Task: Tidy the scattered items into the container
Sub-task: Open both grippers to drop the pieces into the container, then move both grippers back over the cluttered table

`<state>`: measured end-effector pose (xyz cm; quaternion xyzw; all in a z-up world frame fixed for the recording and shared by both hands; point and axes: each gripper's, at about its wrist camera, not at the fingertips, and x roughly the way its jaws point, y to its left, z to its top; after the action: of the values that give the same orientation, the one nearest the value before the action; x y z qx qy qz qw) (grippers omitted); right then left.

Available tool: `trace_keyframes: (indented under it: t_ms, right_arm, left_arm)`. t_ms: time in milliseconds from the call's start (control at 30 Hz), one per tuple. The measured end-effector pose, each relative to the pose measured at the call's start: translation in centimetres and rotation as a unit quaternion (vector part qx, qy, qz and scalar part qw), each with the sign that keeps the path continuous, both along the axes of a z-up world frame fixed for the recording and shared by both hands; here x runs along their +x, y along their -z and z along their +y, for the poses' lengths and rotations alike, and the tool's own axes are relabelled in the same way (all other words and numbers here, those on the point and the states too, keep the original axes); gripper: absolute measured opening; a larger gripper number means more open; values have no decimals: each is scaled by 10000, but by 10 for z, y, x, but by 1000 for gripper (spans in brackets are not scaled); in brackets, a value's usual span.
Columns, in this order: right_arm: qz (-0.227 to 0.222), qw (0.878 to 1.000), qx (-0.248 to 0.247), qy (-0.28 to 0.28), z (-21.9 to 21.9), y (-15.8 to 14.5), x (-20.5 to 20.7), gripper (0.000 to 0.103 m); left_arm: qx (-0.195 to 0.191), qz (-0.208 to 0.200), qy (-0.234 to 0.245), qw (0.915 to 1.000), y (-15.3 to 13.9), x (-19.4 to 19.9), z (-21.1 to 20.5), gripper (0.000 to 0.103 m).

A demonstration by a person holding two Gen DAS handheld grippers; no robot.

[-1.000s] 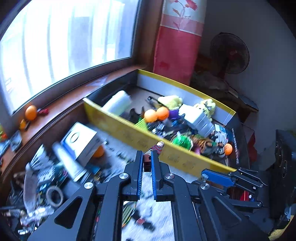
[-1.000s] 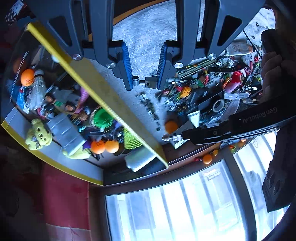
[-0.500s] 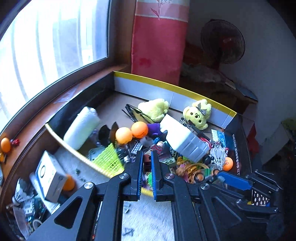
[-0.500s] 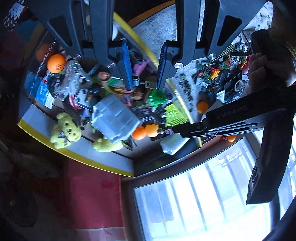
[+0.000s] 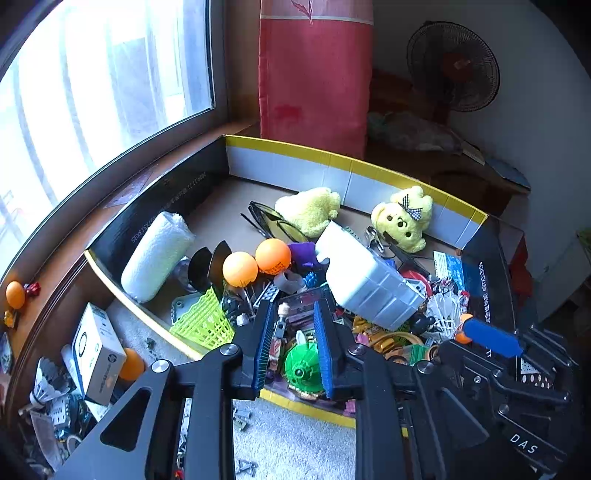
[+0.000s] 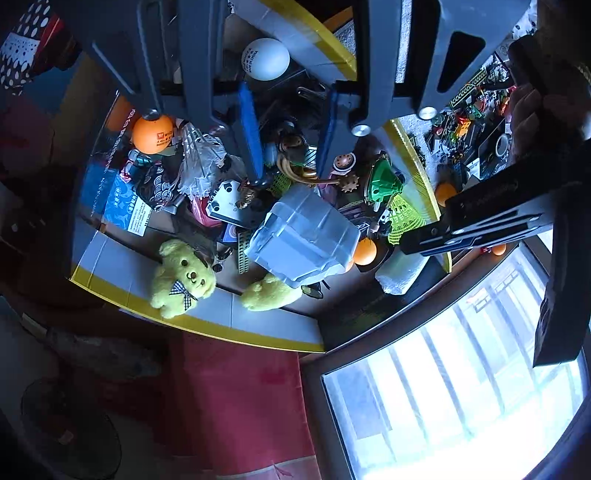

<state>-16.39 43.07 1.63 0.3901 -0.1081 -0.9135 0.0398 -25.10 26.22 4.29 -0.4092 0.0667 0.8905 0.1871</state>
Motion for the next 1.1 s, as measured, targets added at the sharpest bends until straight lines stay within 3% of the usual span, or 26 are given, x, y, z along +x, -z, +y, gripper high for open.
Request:
trace_keyframes:
  t_ms: [533,800,1100]
  right_arm:
    - [232,9990,68,-367,-32,-11,7,37]
    - [272,9952,26,-944,-80,-15,12,38]
    - [290,9879,39,-1525,-153,-19,30,38]
  left_arm:
    - [-136,-66,-481,9987,-11,42,-42,23]
    - [65,-96,-1120,9936,-20,77,-99,23]
    - [114,-70,-1955,9806,-21,128,-189,23]
